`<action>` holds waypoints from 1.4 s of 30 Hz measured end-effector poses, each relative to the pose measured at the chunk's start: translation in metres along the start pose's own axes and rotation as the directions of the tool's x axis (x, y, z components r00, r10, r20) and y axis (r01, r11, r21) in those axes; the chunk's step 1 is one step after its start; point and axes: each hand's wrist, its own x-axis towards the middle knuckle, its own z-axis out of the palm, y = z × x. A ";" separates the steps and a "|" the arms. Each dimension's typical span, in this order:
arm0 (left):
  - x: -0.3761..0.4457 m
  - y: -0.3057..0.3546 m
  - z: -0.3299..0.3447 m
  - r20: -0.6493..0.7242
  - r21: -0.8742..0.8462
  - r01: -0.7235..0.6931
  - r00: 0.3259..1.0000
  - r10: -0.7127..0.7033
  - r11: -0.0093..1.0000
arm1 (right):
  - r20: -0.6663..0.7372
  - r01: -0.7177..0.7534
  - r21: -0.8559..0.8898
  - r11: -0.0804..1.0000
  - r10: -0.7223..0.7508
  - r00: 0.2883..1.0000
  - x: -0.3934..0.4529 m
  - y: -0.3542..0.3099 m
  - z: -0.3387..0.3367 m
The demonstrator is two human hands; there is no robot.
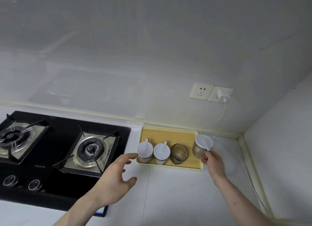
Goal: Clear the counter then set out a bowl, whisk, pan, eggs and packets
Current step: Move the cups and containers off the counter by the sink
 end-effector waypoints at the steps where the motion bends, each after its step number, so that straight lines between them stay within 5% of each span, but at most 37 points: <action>1: -0.001 -0.001 0.000 -0.003 0.000 0.002 1.000 -0.002 1.000 | -0.010 -0.021 -0.006 1.000 0.021 1.000 0.003 0.004 0.003; 11: -0.012 -0.007 -0.002 0.002 0.001 0.049 0.999 -0.049 0.999 | 0.098 -0.237 0.077 0.968 0.229 0.968 0.026 0.038 0.035; 18: -0.019 -0.009 0.000 0.005 -0.008 0.065 0.998 -0.065 0.998 | 0.120 -0.222 -0.042 0.974 0.226 0.967 0.023 0.052 0.038; 26: -0.024 -0.010 0.000 0.010 -0.008 0.057 0.998 -0.057 0.998 | -0.038 -0.102 -0.266 0.958 0.096 0.995 0.008 0.071 0.033; 31: -0.038 -0.020 -0.004 -0.026 -0.003 0.084 0.996 -0.084 0.996 | -0.253 -0.180 -0.136 0.974 0.142 0.957 -0.019 0.074 0.046; 34: -0.053 -0.031 -0.010 -0.039 -0.004 0.123 0.992 -0.123 0.992 | -0.332 0.016 -0.033 0.999 -0.026 0.943 -0.057 0.060 0.062; 37: -0.069 -0.045 -0.023 -0.067 -0.015 0.164 0.984 -0.165 0.986 | -0.197 0.201 -0.030 0.979 -0.203 0.959 -0.100 0.042 0.093; 39: -0.083 -0.058 -0.035 -0.099 -0.013 0.188 0.977 -0.188 0.982 | 0.038 0.280 -0.036 0.959 -0.279 0.960 -0.126 0.032 0.120; 42: -0.110 -0.078 -0.057 -0.171 0.009 0.235 0.958 -0.230 0.972 | 0.463 0.375 -0.093 0.922 -0.294 0.836 -0.165 0.015 0.165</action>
